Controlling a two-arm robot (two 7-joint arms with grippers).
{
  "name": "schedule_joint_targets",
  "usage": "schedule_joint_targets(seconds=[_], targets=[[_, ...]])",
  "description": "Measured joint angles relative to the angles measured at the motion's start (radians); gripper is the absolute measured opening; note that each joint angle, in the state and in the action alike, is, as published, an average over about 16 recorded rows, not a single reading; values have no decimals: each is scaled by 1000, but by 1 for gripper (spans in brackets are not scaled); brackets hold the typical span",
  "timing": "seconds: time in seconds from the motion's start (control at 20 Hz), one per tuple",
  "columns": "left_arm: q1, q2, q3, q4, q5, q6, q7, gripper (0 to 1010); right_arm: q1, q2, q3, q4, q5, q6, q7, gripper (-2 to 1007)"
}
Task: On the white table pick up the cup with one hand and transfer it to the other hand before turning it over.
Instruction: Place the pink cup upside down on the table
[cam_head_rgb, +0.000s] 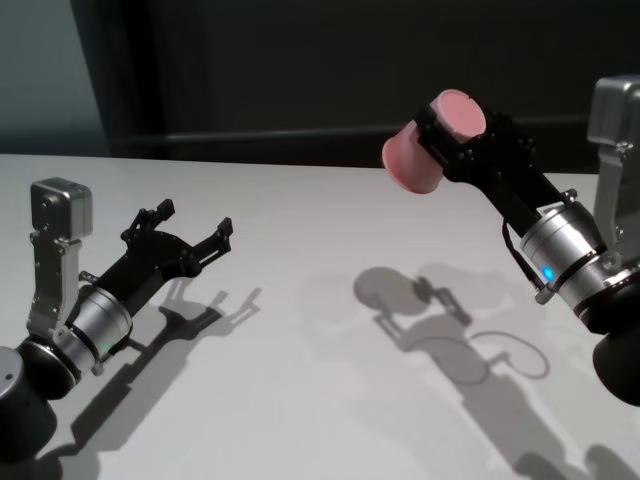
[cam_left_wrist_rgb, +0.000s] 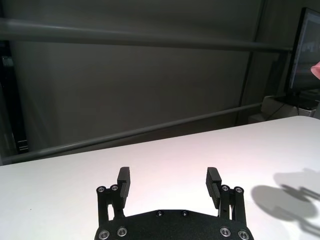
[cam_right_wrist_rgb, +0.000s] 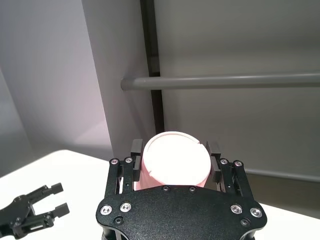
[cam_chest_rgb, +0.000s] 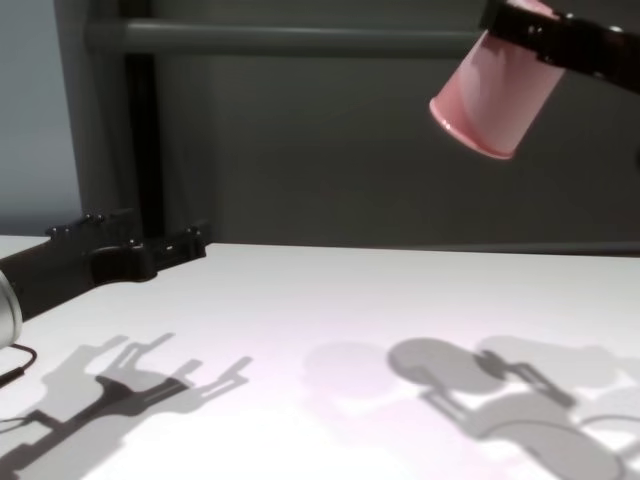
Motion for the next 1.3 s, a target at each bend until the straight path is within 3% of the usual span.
schedule_joint_targets(seconds=[0.25,0.45,0.85,1.3], targets=[[0,0,0,0,0,0,0,1001,27,13,-38,11,-71,65,-5,737],[0,0,0,0,0,0,0,1001,36,13,-59,29,-109,99,-4,737],[0,0,0,0,0,0,0,1001,39,-7,-94,87,-156,126,20,737],[0,0,0,0,0,0,0,1001,58,-41,-150,162,-214,146,65,737]])
